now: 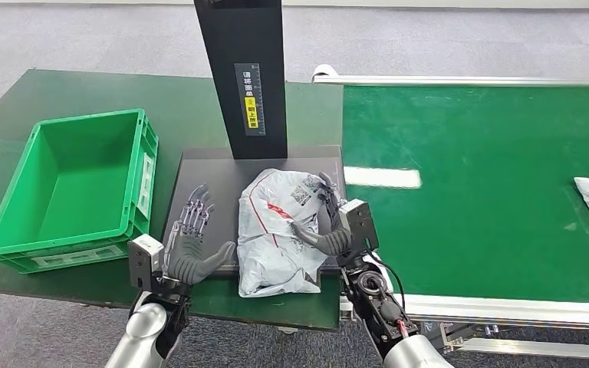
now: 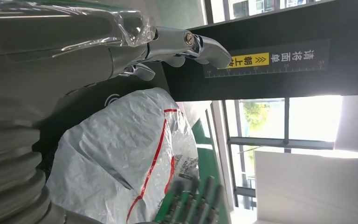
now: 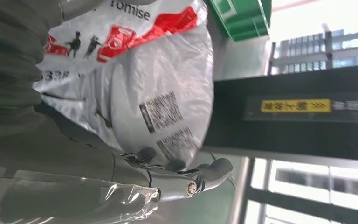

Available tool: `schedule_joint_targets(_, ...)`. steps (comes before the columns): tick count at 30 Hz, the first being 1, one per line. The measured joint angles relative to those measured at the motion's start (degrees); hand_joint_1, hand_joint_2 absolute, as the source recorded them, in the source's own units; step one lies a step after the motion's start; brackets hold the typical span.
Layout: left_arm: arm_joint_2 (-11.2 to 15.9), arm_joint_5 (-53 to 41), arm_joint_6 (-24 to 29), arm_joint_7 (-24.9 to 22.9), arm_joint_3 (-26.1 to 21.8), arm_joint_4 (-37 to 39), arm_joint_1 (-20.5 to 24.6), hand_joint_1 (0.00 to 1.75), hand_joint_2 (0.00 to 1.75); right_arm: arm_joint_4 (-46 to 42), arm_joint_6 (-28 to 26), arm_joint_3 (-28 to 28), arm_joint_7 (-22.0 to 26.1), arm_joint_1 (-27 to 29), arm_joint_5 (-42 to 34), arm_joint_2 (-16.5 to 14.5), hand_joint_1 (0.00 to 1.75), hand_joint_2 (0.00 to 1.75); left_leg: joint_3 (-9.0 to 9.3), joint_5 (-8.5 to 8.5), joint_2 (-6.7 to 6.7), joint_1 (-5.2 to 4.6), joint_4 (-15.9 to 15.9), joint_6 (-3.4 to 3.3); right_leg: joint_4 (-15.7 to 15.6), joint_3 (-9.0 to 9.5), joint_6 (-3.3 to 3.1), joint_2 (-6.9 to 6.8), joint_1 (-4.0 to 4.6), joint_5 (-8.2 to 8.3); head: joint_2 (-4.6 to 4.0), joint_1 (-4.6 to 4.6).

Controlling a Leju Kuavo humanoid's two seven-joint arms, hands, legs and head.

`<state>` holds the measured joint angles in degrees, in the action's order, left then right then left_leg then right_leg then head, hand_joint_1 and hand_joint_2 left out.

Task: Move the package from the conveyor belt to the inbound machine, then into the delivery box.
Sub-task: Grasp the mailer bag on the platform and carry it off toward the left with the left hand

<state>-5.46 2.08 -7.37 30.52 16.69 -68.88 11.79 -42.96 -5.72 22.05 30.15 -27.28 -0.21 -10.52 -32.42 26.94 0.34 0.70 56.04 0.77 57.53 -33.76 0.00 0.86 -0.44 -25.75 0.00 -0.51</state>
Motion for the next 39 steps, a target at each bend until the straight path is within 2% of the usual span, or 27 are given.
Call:
schedule_joint_targets(4, 0.0, -1.3, 0.2, 0.0, 0.0, -0.1, -0.1, 0.00, 1.75, -4.6, -1.1, 0.6, 0.7, 1.7, 1.0, 0.8, 0.00, 1.75, -0.03, 0.00, 0.00, 0.00, 0.0, 0.00, 0.0, -0.04, 0.00, 0.00, 0.00, 0.00, -0.01, -0.01)
schedule_joint_targets(9, 0.0, -2.7, 0.3, 0.4, 0.0, -0.1, -0.2, 0.00, 1.75, -8.6, 3.1, 0.8, 1.5, 3.4, -1.0, 1.5, 0.00, 1.75, -0.04, 0.00, 0.00, 0.00, 0.0, 0.00, 0.0, -0.05, 0.00, 0.00, 0.00, 0.00, 0.00, -0.01)
schedule_joint_targets(13, 0.0, -3.4, 0.3, 0.8, 0.1, -0.1, -0.4, 0.00, 1.75, -12.0, 4.1, 0.8, 2.8, 4.9, -0.9, 2.0, 0.00, 1.75, -0.05, 0.00, 0.00, 0.00, 0.0, 0.00, 0.0, -0.06, 0.00, 0.00, 0.00, 0.00, 0.00, -0.01)
schedule_joint_targets(21, 0.0, -4.7, -1.1, 0.9, 0.7, -0.8, -0.8, 0.00, 1.75, -19.4, 1.4, 0.6, 4.7, 8.5, 1.8, 3.0, 0.00, 1.75, -0.07, 0.01, -0.01, 0.00, 0.0, 0.00, 0.0, -0.09, 0.00, -0.01, 0.00, 0.00, 0.00, -0.01)
schedule_joint_targets(27, 0.0, -8.7, 1.6, 0.7, 1.9, -1.9, -1.0, 0.00, 1.75, -23.5, -1.0, -2.4, 3.7, 11.3, 1.1, 4.1, 0.00, 1.75, -0.08, 0.01, 0.00, 0.00, 0.0, 0.00, 0.0, -0.09, 0.00, -0.01, 0.00, 0.00, 0.00, -0.01)
schedule_joint_targets(31, 0.0, -16.3, 5.8, -1.1, 3.3, -2.6, -1.0, 0.00, 1.75, -24.2, -2.8, -5.6, 3.4, 12.1, -1.0, 4.1, 0.00, 1.75, -0.09, 0.01, -0.07, 0.00, 0.0, -0.01, 0.0, -0.08, 0.00, -0.06, -0.01, 0.00, -0.01, -0.01)
schedule_joint_targets(39, 0.0, -24.6, 10.6, -3.0, 5.9, -2.9, -0.9, 0.00, 1.75, -25.7, -3.0, -9.6, 2.7, 13.6, -1.8, 4.0, 0.00, 1.75, -0.10, 0.01, -0.06, 0.00, 0.0, 0.00, 0.0, -0.10, 0.00, -0.08, 0.00, -0.01, -0.01, -0.02)
